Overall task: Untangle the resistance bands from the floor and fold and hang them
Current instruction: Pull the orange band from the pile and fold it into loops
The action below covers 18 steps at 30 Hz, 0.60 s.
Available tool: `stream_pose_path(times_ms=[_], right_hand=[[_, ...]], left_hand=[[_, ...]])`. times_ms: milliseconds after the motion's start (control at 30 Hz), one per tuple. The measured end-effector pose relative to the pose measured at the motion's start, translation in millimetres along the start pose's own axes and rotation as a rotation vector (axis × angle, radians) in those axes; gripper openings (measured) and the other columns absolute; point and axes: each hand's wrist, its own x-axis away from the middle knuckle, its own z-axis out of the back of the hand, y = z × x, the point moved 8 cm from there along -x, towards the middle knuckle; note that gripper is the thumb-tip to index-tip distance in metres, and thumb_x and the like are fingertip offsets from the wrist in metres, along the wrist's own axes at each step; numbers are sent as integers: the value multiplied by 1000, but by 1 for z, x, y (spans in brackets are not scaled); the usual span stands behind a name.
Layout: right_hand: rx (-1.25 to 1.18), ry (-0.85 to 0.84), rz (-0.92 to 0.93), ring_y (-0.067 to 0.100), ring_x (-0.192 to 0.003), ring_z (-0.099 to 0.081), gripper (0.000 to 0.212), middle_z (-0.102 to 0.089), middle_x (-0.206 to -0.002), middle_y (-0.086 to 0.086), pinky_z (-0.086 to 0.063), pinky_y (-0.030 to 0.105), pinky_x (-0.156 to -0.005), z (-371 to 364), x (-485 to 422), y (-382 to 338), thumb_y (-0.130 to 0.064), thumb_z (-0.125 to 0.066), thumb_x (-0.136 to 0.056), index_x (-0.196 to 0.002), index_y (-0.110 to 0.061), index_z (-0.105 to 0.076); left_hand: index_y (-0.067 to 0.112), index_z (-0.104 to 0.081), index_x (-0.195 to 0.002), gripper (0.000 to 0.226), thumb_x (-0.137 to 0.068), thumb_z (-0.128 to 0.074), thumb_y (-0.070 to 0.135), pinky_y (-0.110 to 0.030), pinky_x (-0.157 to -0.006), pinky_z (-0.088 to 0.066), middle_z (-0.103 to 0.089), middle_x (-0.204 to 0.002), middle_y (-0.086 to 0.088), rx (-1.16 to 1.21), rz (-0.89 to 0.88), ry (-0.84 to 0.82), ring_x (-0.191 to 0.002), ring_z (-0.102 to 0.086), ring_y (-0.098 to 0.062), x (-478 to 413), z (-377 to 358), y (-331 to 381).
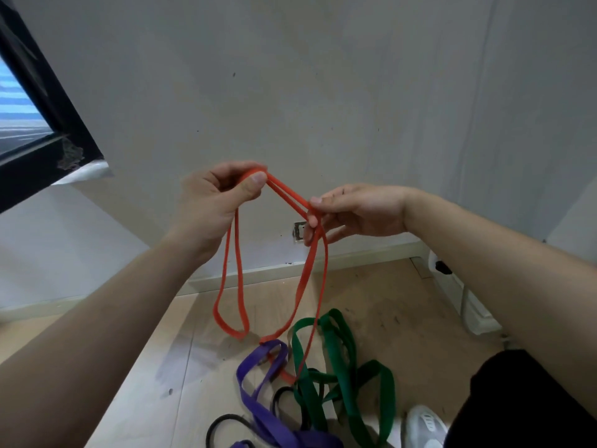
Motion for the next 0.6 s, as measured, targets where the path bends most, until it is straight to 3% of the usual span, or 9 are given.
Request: stream_pose_path(times_ms=[100,200,367,433,533,600], right_hand=[[-25,125,67,31,-112,-68,29,-72,-103,14,-42,57,-112,15,7,-17,-34,-48,-102,-86,-16,-65],[-217,239,169,26,-98,-68,30,-67,-87,4,-45,52,-107,23,10,-31,-27,-44,-106,-83,-15,-59],[-372,335,309,20,-81,-63,32,-61,-82,3,-49,44,-94,23,14,-53,-26,-43,-107,-80,-15,-57],[-419,353,371,19,-74,-60,33,-60,-80,2,-49,38,-85,25,18,-64,-25,-43,-107,-79,-16,-57],[-354,364,377,16,-68,-56,31,-60,-78,2,-49,30,-71,24,16,-66,-26,-44,-107,-80,-16,-57],[-243,326,320,16,-68,-56,30,-60,-79,2,-48,30,-70,16,9,-57,-27,-45,-106,-82,-15,-58]], left_hand=[[19,-75,-99,23,-78,-73,28,-29,-87,-57,-73,-86,2,70,-8,25,-85,-68,-18,-1,1,4],[19,-74,-100,22,-78,-72,25,-27,-82,-55,-71,-81,4,106,28,8,-80,-66,-15,-2,2,2],[16,-69,-107,16,-92,-66,15,-28,-79,-54,-73,-81,4,37,96,-100,-77,-68,-13,3,-9,-9],[15,-68,-111,22,-90,-66,19,-25,-79,-55,-72,-83,3,35,95,-164,-80,-68,-13,6,-20,-4],[17,-67,-114,30,-86,-69,27,-25,-81,-56,-69,-82,2,96,83,-203,-80,-67,-14,7,-32,5],[15,-67,-111,26,-88,-71,25,-27,-80,-56,-70,-80,3,125,79,-182,-76,-67,-14,5,-35,7]])
